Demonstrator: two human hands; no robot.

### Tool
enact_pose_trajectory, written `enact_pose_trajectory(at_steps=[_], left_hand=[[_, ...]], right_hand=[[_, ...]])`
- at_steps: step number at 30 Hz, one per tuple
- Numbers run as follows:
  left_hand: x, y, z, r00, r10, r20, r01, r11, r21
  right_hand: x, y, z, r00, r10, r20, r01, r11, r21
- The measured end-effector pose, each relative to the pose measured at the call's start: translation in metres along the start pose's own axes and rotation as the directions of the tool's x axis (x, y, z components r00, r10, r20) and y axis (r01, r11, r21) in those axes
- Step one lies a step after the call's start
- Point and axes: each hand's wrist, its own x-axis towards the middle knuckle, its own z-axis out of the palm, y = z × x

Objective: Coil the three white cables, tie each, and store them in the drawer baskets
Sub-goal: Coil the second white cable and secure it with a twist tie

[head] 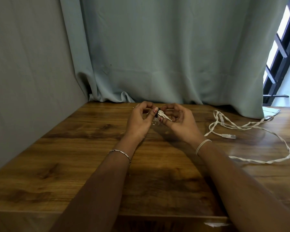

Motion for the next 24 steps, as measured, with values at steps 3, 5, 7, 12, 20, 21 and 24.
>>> enact_pose_trajectory(at_steps=[3,5,7,12,20,21,24], left_hand=[[0.001,-0.001,-0.001,0.999,0.026,-0.018,-0.026,1.000,0.014],[0.002,-0.002,-0.003,0.999,0.032,0.010,-0.032,0.999,0.010],[0.002,-0.002,-0.003,0.997,0.033,0.067,-0.035,0.999,0.024],[0.001,0.000,-0.004,0.995,0.011,0.097,-0.015,0.999,0.043],[-0.003,0.005,-0.006,0.994,-0.061,0.092,0.077,0.982,-0.171],[-0.003,0.005,-0.006,0.992,-0.096,0.087,0.113,0.971,-0.210],[-0.004,0.005,-0.006,0.978,-0.187,0.095,0.207,0.934,-0.292]], right_hand=[[0.000,0.001,0.001,0.999,0.042,-0.007,-0.041,0.994,0.104],[-0.001,0.003,0.002,0.997,0.076,-0.023,-0.071,0.982,0.176],[-0.001,0.007,0.001,0.993,0.114,-0.042,-0.101,0.966,0.239],[0.000,0.010,-0.002,0.987,0.157,-0.037,-0.140,0.946,0.294],[-0.001,0.002,-0.004,0.978,0.204,0.053,-0.209,0.898,0.389],[-0.002,0.002,-0.004,0.976,0.207,0.062,-0.215,0.896,0.389],[-0.003,-0.001,-0.004,0.973,0.217,0.077,-0.229,0.893,0.388]])
